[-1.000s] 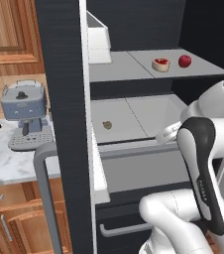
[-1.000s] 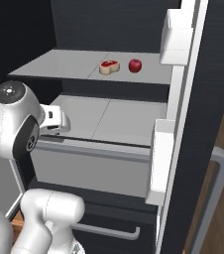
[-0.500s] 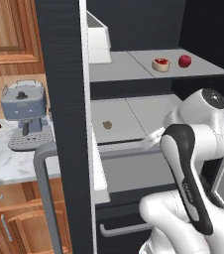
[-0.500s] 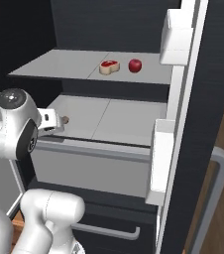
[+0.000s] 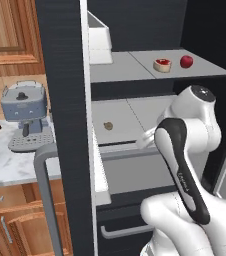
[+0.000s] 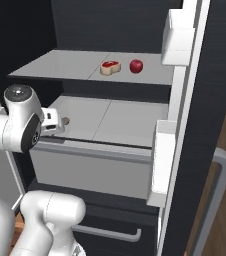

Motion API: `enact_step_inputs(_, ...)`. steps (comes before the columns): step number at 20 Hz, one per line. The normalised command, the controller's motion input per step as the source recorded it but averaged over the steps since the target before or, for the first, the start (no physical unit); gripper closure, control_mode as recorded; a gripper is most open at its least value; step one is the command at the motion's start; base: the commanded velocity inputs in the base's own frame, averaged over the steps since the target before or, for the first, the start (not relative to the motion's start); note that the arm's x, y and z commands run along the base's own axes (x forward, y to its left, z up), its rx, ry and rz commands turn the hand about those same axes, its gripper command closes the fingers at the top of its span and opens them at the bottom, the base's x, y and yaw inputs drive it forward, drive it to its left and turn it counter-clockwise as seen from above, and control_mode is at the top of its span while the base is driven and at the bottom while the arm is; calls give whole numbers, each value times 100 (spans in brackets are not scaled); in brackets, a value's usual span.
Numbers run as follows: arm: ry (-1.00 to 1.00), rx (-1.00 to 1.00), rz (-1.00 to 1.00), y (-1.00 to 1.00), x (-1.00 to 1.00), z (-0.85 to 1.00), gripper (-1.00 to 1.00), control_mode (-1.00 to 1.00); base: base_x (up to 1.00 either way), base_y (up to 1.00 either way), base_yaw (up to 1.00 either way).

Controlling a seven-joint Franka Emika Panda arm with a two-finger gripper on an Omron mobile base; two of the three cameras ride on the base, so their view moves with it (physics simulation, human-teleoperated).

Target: Open the fridge, remove the apple, garlic, and steak, and place them on any counter.

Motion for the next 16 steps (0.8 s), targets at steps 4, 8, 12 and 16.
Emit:
enact_step_inputs(4, 0, 0, 0, 17, 27, -11, -100, -100, 0, 0, 0)
enact_step_inputs(8, 0, 0, 0, 11, 34, -17, -100, -100, 0, 0, 0)
enact_step_inputs(12, 0, 1, 0, 6, 39, -14, -100, -100, 0, 0, 0)
enact_step_inputs(16, 0, 1, 0, 13, 45, -4, -100, -100, 0, 0, 0)
